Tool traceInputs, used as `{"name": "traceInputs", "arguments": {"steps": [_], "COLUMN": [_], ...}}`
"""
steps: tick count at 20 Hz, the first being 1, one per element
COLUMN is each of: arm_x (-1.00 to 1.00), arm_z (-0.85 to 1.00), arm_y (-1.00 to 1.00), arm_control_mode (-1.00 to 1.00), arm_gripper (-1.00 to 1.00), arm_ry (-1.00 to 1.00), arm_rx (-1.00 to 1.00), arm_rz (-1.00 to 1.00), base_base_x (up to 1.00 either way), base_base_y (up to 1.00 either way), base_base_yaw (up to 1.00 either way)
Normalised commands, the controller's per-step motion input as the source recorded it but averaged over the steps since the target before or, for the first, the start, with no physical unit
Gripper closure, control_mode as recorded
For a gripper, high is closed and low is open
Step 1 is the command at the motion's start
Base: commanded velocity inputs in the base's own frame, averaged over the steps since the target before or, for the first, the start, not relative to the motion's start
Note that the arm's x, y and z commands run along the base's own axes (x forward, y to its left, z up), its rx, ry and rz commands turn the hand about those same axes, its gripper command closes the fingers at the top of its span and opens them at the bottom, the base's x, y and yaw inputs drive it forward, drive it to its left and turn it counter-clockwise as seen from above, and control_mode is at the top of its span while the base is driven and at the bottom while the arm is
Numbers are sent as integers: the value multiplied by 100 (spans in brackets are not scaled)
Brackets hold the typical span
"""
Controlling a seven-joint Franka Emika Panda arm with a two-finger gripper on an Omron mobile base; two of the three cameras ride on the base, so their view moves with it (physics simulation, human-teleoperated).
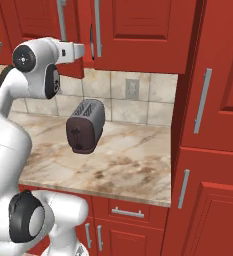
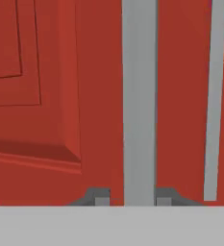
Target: Open the cabinet directly in front. Then move the wine and the cup to the dining counter with the candle on it.
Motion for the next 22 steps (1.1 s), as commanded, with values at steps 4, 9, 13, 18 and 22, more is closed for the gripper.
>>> {"name": "traceInputs", "arguments": {"steps": [4,9,13,18,22], "arm_x": [-74,-68,-57,-47,-19], "arm_z": [15,14,4,0,0], "arm_y": [67,80,92,92,64], "arm_control_mode": [-100,-100,-100,-100,-100], "arm_gripper": [100,100,100,100,100], "arm_ry": [0,0,0,0,0], "arm_rx": [0,-1,-4,-5,-4], "arm_rz": [0,-3,-4,-5,-3], "base_base_x": [0,0,0,0,0], "base_base_y": [0,0,0,0,0], "base_base_yaw": [0,0,0,0,0]}}
